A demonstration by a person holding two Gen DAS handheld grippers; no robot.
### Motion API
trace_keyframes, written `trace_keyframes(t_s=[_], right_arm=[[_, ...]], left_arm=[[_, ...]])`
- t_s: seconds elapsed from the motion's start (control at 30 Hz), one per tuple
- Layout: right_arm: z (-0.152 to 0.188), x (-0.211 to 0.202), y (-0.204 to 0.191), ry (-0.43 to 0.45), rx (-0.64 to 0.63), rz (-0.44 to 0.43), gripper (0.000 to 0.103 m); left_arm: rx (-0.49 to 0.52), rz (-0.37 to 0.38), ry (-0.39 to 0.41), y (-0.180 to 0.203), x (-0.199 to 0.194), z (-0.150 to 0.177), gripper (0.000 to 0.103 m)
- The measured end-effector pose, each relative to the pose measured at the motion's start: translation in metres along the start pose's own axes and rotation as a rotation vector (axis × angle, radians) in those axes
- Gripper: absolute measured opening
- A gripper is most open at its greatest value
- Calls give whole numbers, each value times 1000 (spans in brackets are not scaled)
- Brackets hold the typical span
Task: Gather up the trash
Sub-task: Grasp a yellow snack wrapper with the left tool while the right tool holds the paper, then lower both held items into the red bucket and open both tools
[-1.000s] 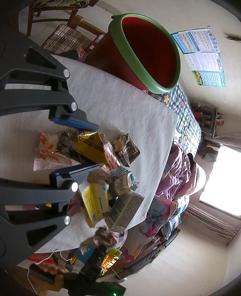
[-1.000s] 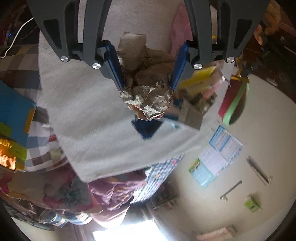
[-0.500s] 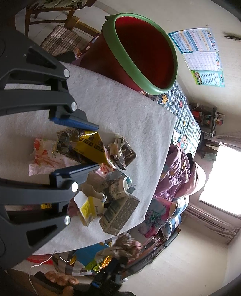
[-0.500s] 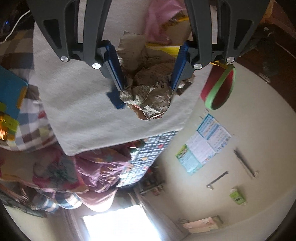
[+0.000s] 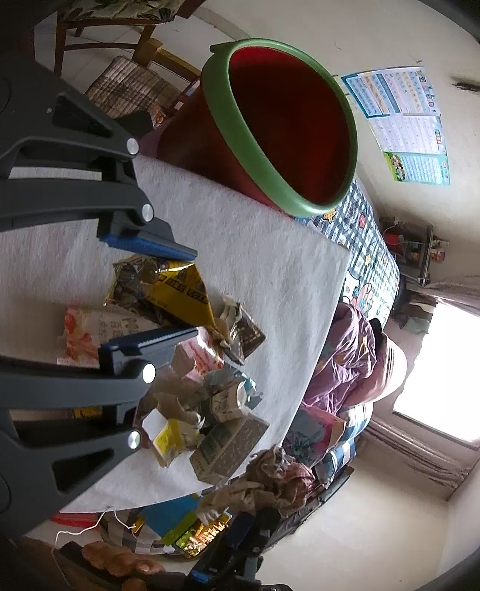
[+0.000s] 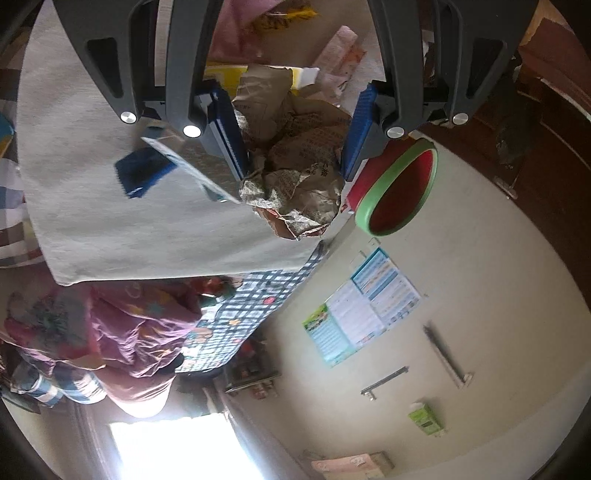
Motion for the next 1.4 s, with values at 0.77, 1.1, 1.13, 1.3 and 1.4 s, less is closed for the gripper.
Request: trace_keyframes(t_s=[0.77, 1.1, 1.13, 1.3, 1.4], right_arm=[[-4, 55, -28, -68, -20, -41, 51], [-3, 68, -31, -77, -8, -44, 52], [-3, 70, -32, -77, -9, -43, 52], [-6, 78, -37, -78, -20, -42, 52], [-8, 83, -42, -77, -29, -40, 51]], left_arm=[[-25, -24, -4, -45, 20, -24, 34], [-16, -22, -2, -57, 26, -31, 34], [-16, -22, -1, -59, 26, -33, 34], [-21, -23, 9, -69, 28, -42, 34], [-24, -29, 20, -77, 29, -48, 34]])
Point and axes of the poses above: each gripper's, at about its wrist camera, not at the fingertips, and x roughly the way its jaws point, y to its right, z to its underside, the point moved 7 cm from there along x, roughly the way its jaws point, and after that the axes turned 14 degrees about -z, right-handed, at the moved point
